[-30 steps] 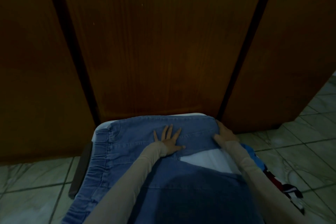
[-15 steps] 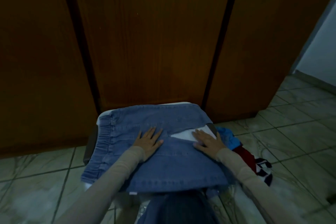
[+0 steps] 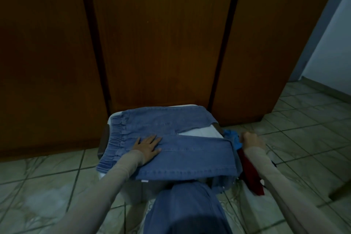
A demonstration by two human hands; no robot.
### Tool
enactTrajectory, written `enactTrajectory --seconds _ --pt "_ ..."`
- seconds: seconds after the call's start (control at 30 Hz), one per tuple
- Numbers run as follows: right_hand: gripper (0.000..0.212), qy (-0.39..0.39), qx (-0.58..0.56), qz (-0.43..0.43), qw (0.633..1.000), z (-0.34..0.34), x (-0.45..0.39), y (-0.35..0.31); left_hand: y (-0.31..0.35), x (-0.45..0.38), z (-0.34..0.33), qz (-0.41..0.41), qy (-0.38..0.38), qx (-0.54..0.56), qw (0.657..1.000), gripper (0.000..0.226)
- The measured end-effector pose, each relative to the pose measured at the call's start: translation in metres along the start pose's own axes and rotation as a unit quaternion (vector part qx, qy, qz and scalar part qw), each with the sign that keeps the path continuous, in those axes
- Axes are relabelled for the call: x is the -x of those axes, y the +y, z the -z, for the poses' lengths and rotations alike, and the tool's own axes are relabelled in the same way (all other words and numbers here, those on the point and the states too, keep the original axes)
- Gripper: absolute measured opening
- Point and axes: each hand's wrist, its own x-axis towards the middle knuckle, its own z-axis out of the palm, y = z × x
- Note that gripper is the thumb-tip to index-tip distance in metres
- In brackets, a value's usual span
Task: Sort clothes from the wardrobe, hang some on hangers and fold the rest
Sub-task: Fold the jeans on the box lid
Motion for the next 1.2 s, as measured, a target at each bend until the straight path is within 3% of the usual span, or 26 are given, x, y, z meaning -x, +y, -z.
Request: enactTrajectory --seconds 0.07,0.17,0.27,0.37,0.43,0.53,0.63,0.73,0.83,0.93,1.1,1.2 --pt "0.021 -0.028 -0.009 0.028 0.999 -0.004 0.003 0.002 0.005 0.001 0.002 0.004 0.008 0.008 1.0 0.06" --pt "0.023 -0.079 -0.08 0.168 0.979 -0.012 0.009 -0.001 0.017 0.009 0.005 -0.019 -0.005 0.037 0.999 0.079" --pt "0.061 -0.158 -0.074 0.29 0.941 -0.012 0.02 -0.008 0.025 0.021 0.005 -0.059 -0.059 0.038 0.996 0.108" --pt "0.114 -0.24 0.016 0.309 0.92 -0.016 0.031 -0.014 0.023 0.026 0.005 -0.074 -0.109 0.004 0.991 0.11" --pt "0.124 -0.254 0.071 0.307 0.914 -0.018 0.036 -0.016 0.023 0.028 0.011 -0.078 -0.14 -0.018 0.987 0.118" --pt "0.106 -0.199 0.121 0.317 0.919 -0.017 0.039 -0.016 0.024 0.028 0.016 -0.072 -0.168 -0.061 0.981 0.127" --pt "0.093 -0.147 0.173 0.323 0.919 -0.018 0.045 -0.017 0.031 0.029 0.013 -0.059 -0.167 -0.1 0.979 0.122" --pt "0.077 -0.104 0.194 0.328 0.919 -0.021 0.048 -0.02 0.033 0.032 0.023 -0.064 -0.158 -0.038 0.985 0.094" --pt "0.065 -0.114 0.121 0.302 0.939 -0.018 0.044 -0.026 0.026 0.029 0.038 -0.054 -0.126 0.064 0.988 0.057" --pt "0.058 -0.12 0.092 0.235 0.96 -0.01 0.044 -0.041 0.025 0.026 0.047 -0.01 -0.082 0.046 0.996 0.037" --pt "0.033 -0.051 0.099 0.14 0.984 0.004 0.038 -0.057 0.024 0.02 0.057 0.035 -0.063 0.025 0.997 0.035" --pt "0.032 -0.05 0.066 0.119 0.989 0.015 0.029 -0.062 0.023 0.019 0.065 0.058 -0.082 0.034 0.994 0.037"
